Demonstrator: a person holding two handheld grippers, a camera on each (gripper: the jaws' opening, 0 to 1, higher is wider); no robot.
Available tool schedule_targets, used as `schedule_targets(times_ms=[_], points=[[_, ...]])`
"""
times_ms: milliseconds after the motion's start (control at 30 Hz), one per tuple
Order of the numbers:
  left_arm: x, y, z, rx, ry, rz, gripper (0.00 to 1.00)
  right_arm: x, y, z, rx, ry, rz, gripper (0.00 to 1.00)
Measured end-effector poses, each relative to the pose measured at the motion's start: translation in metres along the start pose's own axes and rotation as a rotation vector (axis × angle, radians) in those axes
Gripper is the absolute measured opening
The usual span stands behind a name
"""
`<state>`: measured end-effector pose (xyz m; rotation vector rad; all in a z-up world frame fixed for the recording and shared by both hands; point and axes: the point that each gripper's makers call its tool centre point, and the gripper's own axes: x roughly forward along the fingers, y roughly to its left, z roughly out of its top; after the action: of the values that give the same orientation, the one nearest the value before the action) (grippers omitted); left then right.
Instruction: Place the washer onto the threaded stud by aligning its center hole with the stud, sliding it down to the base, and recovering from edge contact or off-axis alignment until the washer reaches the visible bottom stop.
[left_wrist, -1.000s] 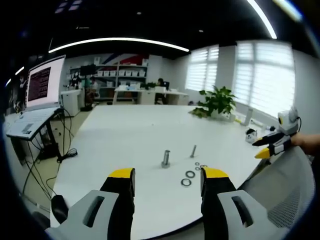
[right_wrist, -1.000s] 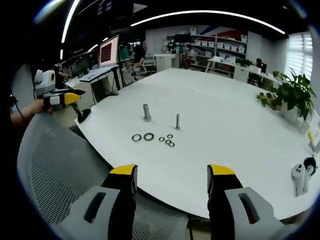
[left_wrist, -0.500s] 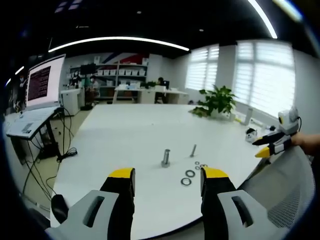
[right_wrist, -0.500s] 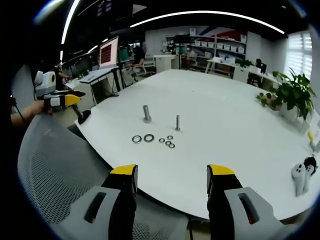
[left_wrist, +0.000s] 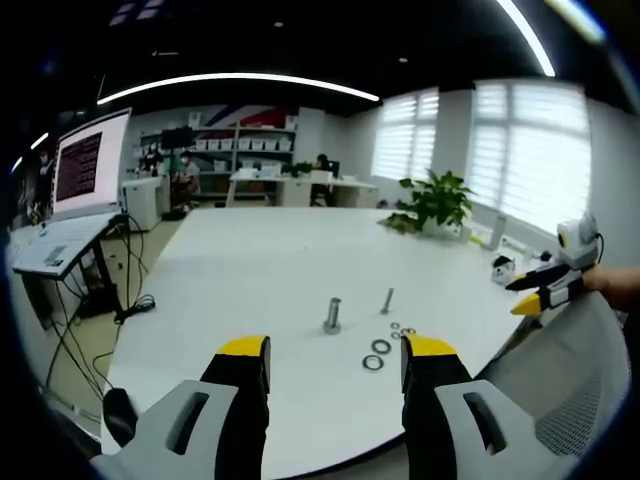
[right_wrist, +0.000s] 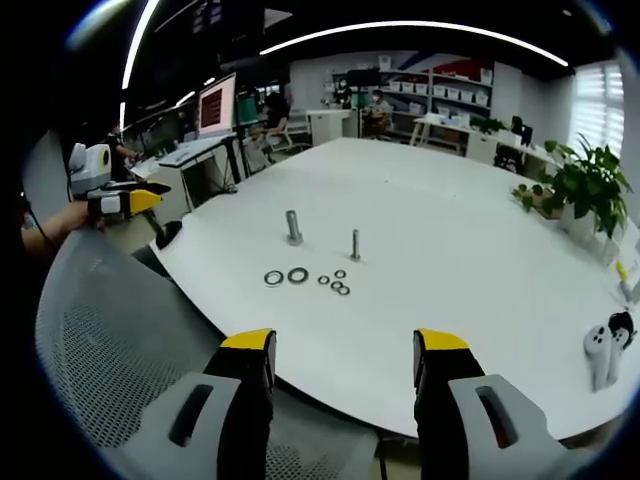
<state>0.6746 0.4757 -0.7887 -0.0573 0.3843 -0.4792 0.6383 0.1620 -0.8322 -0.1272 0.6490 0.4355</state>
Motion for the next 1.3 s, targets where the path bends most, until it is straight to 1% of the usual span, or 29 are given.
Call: schedule_targets(times_ms=[267, 367, 667, 700, 800, 900, 1000, 1067, 1167, 1300], points=[[0.0, 0.0, 0.0, 0.001, -0.001, 0.001, 0.51, 0.0, 0.0, -0.001, -0.005, 0.007, 0.001, 0.57], [0.0, 0.0, 0.0, 0.0, -0.001, 0.001, 0.51, 0.0, -0.002, -0.002, -0.009, 0.015, -0.01, 0.58], [0.0, 0.0, 0.0, 0.001, 0.001, -0.002, 0.5, 0.001, 0.001, -0.004, -0.024, 0.037, 0.003, 0.58], [0.0, -0.001, 0.0, 0.001, 0.002, -0.002, 0.5, 0.002, 0.002, -0.005, -0.03, 0.042, 0.008, 0.59], [0.0, 0.0, 0.0, 0.002, 0.003, -0.004, 0.5, 0.004, 0.009, -0.01, -0.078, 0.09, 0.041, 0.63], [0.0, 0.001, 0.001, -0.001, -0.004, -0.002, 0.5, 0.004, 0.016, -0.008, -0.114, 0.093, 0.082, 0.63], [0.0, 0.001, 0.001, -0.002, -0.006, -0.003, 0.5, 0.005, 0.019, -0.011, -0.115, 0.116, 0.125, 0.63], [0.0, 0.002, 0.001, 0.0, -0.004, -0.005, 0.5, 0.008, 0.015, -0.011, -0.113, 0.131, 0.138, 0.62], [0.0, 0.002, 0.0, -0.001, -0.003, -0.007, 0.5, 0.015, 0.005, -0.007, -0.119, 0.14, 0.153, 0.6], [0.0, 0.003, 0.0, -0.001, -0.004, -0.004, 0.5, 0.024, -0.001, -0.006, -0.127, 0.155, 0.18, 0.58]])
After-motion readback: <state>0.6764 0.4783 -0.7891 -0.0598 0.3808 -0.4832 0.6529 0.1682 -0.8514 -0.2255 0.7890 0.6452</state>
